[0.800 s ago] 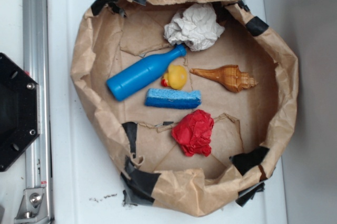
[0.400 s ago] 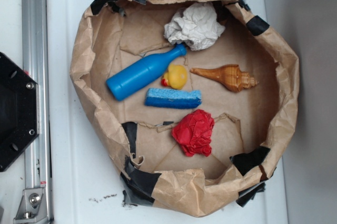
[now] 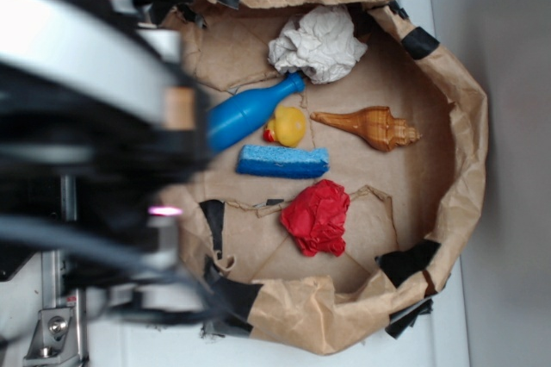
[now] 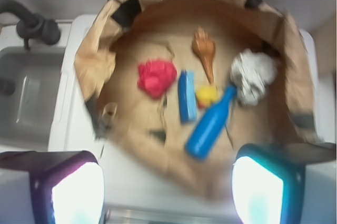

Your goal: Grab the blue sponge.

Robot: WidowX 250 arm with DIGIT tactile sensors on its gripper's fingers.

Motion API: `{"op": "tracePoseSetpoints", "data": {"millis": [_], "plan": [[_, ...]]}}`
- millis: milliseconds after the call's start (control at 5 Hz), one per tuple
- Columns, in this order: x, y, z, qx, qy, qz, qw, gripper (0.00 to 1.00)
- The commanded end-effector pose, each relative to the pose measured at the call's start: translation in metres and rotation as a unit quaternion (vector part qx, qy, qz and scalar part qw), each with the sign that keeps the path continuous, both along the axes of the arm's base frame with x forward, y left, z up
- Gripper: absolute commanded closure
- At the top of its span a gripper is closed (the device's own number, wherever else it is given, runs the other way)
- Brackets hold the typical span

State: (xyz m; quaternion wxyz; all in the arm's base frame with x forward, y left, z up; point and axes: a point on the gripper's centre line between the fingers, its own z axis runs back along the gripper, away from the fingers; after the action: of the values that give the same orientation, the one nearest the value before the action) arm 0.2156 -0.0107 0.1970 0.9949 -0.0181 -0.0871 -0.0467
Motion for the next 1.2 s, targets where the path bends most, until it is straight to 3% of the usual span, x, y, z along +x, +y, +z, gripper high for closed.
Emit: {"op": "tracePoseSetpoints", "data": {"millis": [0,200,400,600,800,1000], "plan": [[0.045,0.024,-0.073,0.030,0.027,-0.051,0.998,0.00],[0.051,0.025,-0.123,0.028,0.024,-0.111,0.993,0.00],[0.051,0.020,-0.154,0.088,0.059,-0.174,0.979,0.00],[0.059,0.006,-0.167,0.063,0.051,-0.170,0.982,0.00],[0.061,-0.004,-0.162,0.001,0.036,-0.169,0.985,0.00],[0.058,-0.010,-0.163,0.013,0.042,-0.175,0.984,0.10]]}}
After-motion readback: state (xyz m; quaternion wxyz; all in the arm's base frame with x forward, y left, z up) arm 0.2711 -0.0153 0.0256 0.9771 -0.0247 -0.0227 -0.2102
